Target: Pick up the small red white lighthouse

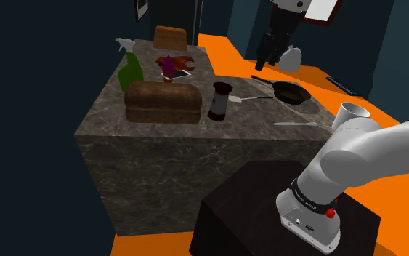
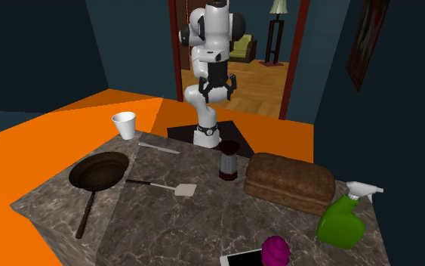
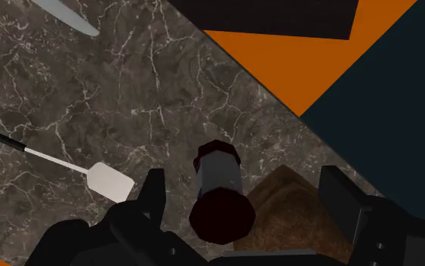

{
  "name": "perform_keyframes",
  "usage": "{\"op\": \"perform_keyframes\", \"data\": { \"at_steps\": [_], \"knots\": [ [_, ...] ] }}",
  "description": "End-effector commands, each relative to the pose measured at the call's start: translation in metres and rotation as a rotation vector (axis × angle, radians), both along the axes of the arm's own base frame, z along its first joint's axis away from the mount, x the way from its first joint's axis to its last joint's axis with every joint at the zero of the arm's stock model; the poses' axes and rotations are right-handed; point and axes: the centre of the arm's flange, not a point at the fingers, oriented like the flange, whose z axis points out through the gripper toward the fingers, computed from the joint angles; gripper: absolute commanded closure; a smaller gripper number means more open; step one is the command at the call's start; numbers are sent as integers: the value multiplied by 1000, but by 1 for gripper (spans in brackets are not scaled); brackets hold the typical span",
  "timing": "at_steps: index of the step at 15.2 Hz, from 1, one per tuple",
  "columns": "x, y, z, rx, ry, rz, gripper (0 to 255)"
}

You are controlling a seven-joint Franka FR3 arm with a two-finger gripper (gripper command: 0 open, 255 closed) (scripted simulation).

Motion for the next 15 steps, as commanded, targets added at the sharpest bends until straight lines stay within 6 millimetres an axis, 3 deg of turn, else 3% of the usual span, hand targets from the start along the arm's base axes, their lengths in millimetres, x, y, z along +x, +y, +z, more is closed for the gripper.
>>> {"op": "perform_keyframes", "data": {
  "at_steps": [1, 15],
  "knots": [
    [0, 0, 0, 0, 0, 0, 0],
    [164, 11, -98, 6, 49, 69, 0]
  ]
}}
